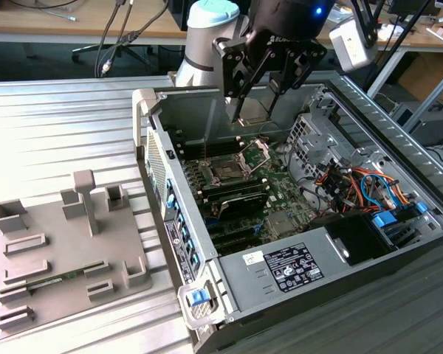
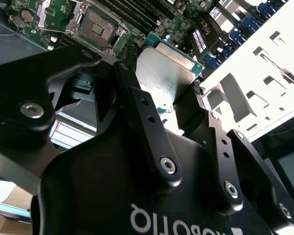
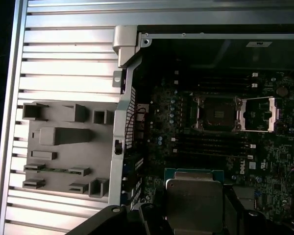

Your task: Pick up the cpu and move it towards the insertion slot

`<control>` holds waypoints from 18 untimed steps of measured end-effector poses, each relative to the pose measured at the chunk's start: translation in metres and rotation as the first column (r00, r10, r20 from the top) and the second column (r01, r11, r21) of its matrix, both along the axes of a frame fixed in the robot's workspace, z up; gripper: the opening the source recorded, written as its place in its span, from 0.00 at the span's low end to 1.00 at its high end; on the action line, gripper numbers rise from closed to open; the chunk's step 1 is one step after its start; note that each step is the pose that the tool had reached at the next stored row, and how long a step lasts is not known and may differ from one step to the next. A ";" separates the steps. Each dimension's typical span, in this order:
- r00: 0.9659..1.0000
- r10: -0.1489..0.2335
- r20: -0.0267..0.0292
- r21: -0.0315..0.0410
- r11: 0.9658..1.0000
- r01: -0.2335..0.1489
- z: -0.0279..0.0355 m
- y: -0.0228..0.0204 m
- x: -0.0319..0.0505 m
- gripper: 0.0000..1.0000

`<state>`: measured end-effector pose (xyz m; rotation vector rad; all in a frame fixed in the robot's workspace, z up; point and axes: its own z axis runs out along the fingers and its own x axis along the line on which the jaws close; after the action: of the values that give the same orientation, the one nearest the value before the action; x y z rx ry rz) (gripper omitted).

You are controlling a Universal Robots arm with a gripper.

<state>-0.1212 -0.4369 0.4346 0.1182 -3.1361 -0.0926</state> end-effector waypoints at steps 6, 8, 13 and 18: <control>1.000 0.000 0.000 0.000 1.000 0.000 -0.0006 0.0002 0.0043 0.55; 1.000 0.000 0.000 0.000 1.000 0.000 -0.0009 0.0004 0.0062 0.55; 1.000 0.000 0.000 0.000 1.000 0.000 -0.0017 0.0006 0.0097 0.55; 1.000 0.000 0.000 0.000 1.000 0.000 -0.0030 0.0009 0.0146 0.55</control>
<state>-0.1067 -0.4360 0.4316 0.1181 -3.1361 -0.0926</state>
